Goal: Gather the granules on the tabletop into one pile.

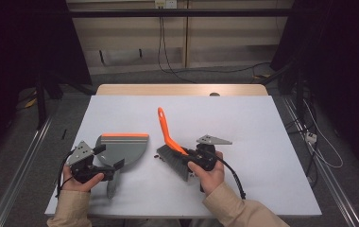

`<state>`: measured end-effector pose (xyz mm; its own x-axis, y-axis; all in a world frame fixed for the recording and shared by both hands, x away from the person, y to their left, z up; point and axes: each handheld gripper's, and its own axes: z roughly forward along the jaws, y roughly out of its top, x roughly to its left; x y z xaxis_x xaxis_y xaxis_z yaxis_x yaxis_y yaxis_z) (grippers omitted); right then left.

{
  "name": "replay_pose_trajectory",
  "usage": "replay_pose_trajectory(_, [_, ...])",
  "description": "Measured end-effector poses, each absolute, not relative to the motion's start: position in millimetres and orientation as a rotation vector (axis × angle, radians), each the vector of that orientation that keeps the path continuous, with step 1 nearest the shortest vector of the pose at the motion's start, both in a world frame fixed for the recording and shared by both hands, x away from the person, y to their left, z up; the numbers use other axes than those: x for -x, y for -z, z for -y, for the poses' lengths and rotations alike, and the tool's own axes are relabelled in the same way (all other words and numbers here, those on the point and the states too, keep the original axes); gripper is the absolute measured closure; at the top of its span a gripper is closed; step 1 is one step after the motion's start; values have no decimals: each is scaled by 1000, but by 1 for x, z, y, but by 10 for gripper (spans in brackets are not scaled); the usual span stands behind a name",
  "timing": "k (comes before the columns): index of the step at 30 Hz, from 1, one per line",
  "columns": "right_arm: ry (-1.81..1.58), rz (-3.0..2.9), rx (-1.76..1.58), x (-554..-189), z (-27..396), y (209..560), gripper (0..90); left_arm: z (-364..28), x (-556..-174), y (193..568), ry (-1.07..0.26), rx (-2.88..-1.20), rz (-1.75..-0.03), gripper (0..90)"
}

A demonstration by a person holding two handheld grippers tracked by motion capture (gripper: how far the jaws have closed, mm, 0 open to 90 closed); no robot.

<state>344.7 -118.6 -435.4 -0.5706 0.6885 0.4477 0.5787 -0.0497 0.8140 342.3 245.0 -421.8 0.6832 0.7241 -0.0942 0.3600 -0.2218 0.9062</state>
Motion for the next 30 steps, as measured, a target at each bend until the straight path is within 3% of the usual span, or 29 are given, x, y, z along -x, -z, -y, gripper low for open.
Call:
replay_pose_trajectory(11, [-1605,-2165,-1445,-363,73,450,709,-246,-343,423,-426,-1829,-861,54])
replay_pose_trajectory(30, [-1512,-2066,-1622,-365,115,456,696,-244,-342,422,-434,-1838,-852,55])
